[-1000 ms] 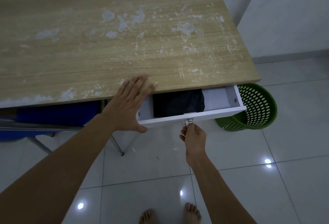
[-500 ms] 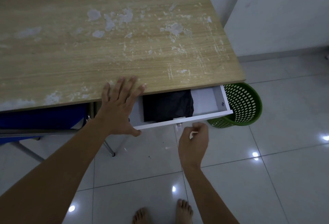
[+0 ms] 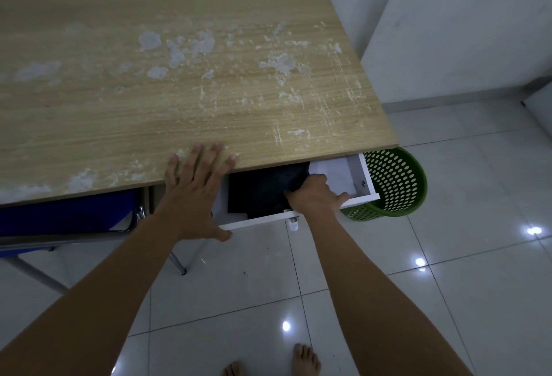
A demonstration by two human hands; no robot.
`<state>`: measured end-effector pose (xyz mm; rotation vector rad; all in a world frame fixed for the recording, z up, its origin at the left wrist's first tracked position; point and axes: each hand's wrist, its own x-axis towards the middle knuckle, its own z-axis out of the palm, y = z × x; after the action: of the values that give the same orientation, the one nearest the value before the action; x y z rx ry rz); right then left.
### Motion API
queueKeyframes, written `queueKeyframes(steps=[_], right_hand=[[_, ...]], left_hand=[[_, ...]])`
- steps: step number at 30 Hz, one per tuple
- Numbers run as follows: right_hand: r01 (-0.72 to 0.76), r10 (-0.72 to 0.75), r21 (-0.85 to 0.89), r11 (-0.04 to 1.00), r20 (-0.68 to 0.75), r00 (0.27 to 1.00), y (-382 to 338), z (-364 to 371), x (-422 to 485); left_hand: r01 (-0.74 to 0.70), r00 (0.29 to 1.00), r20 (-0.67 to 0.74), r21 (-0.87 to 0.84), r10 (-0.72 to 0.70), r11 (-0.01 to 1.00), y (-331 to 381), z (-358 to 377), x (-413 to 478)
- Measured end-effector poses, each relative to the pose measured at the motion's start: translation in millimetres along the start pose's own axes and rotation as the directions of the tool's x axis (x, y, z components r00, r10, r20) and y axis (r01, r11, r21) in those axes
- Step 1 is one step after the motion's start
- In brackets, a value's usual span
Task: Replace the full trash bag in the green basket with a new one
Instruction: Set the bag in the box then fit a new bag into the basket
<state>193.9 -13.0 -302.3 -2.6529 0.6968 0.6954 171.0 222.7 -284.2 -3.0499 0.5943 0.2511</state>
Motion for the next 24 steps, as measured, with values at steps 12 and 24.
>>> queueKeyframes(steps=[12, 24], right_hand=[[-0.071, -0.249, 0.791, 0.608, 0.274, 0.929, 19, -52, -11], [0.169, -0.417, 0.785, 0.596, 0.123, 0.9, 42, -100, -98]], left_hand=[[-0.011, 1.0, 0.012, -0.065, 0.012, 0.998, 0, -3, 0], [-0.17, 0.985, -0.029, -0.385, 0.173, 0.907, -42, -20, -20]])
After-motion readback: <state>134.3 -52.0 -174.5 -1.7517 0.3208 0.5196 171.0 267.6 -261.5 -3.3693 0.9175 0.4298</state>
